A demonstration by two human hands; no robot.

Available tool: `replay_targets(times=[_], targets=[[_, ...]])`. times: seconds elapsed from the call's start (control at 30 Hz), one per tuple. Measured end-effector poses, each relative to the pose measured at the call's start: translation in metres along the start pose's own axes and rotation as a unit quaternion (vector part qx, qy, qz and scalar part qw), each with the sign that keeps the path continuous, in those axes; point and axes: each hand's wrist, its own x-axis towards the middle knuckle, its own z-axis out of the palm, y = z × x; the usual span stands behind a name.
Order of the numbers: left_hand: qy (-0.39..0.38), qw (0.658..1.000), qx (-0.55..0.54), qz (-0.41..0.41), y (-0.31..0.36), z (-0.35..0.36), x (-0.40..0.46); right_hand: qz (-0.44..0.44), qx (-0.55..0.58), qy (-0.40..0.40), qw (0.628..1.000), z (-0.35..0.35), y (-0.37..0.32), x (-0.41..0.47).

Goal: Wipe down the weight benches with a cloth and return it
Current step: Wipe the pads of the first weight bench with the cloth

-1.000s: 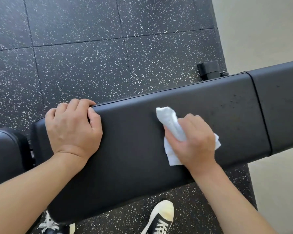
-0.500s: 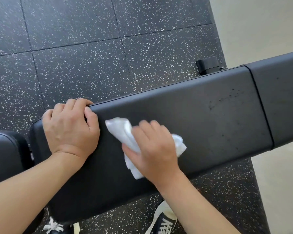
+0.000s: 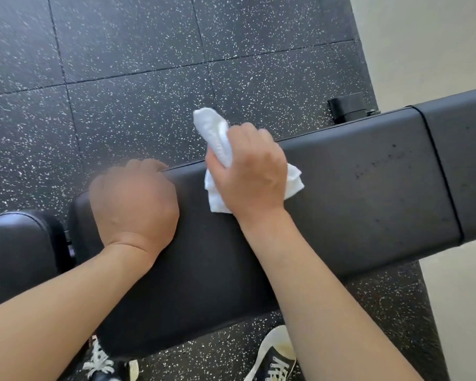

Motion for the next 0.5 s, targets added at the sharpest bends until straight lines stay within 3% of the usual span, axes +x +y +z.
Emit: replay_targets(times=[0.2,0.37,0.5], targets=[[-0.007,1.000,0.011,0.000,-0.002,0.002,0.000,-0.045,0.031,-0.012,0.998,-0.008,-0.007,-0.035],[-0.005,1.000,0.003,0.006,-0.003,0.001,0.000,-0.173,0.045,-0.087,0.980,-0.069,0.064,-0.128],[-0.011,1.000,0.013,0.005,-0.004,0.002,0.000,-0.144,0.026,-0.061,0.987,-0.087,0.115,-0.116]])
